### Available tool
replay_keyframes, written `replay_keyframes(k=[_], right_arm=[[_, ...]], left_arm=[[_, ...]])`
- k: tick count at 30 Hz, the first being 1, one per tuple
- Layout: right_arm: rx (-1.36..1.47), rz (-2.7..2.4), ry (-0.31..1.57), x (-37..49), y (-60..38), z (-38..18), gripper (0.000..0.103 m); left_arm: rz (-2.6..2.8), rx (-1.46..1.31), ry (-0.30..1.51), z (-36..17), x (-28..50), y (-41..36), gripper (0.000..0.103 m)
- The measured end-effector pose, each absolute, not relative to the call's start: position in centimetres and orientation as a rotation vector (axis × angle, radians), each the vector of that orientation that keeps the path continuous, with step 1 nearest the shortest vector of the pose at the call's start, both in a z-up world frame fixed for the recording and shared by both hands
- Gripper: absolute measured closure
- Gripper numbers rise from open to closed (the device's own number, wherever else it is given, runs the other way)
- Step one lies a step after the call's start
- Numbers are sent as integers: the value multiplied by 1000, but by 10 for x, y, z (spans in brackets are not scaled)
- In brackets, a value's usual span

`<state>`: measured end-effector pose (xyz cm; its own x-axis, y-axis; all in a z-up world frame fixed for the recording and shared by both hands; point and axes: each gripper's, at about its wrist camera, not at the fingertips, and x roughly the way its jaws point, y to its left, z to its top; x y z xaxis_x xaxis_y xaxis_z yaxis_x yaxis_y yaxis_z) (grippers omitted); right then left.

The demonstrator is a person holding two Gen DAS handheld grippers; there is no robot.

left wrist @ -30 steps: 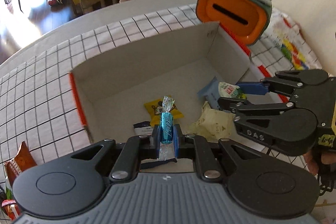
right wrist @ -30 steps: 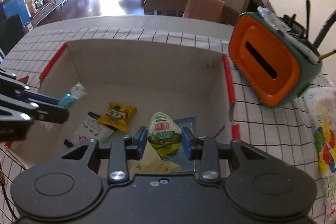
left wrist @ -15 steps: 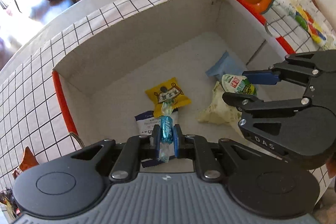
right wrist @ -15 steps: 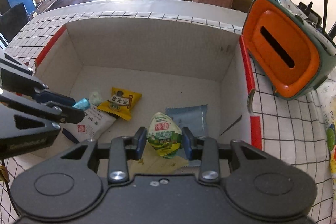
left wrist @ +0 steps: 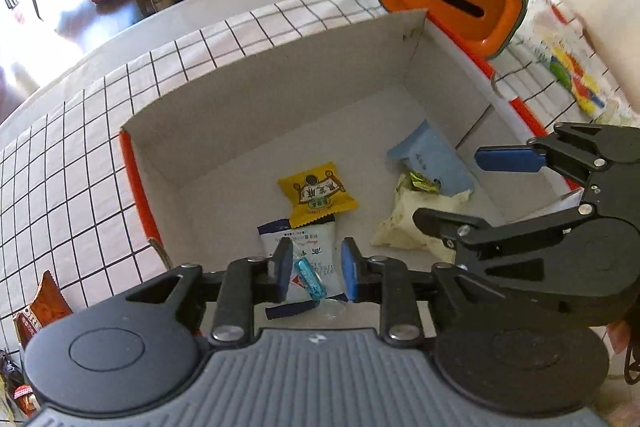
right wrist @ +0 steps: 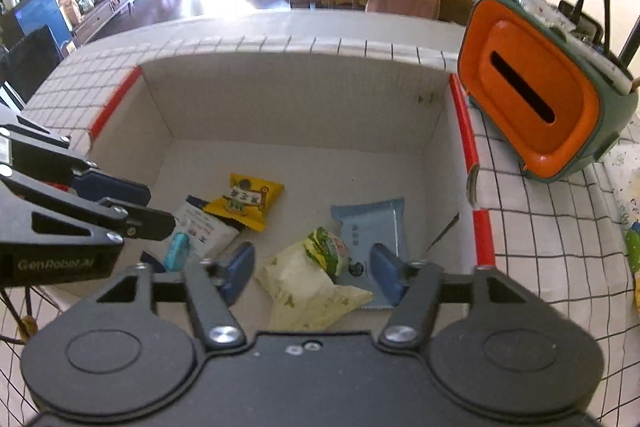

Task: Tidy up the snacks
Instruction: 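Open both tools to drop the snacks into the red box, then withdraw both open tools from the box back to the snack pile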

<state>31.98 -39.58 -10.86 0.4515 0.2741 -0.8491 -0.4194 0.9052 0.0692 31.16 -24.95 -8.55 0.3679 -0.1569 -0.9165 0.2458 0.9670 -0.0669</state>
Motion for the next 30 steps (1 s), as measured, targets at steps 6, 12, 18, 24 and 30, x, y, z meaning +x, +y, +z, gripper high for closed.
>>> replay_keyframes(k=[6, 12, 18, 24, 30], right_arm=[[-169, 441, 974, 305, -393, -87, 28], [-167, 440, 945, 295, -391, -68, 22], [-149, 443, 902, 282, -386, -48, 16], [-124, 473, 863, 264, -372, -29, 7], [-102, 515, 823, 244, -351, -20, 3]], left_arm=[[-266, 56, 1110, -70, 300, -239, 65], [-278, 27, 1049, -54, 287, -226, 52], [-287, 14, 980, -37, 271, -211, 45], [-287, 12, 908, -24, 252, -192, 35], [-285, 10, 843, -14, 226, -165, 27]])
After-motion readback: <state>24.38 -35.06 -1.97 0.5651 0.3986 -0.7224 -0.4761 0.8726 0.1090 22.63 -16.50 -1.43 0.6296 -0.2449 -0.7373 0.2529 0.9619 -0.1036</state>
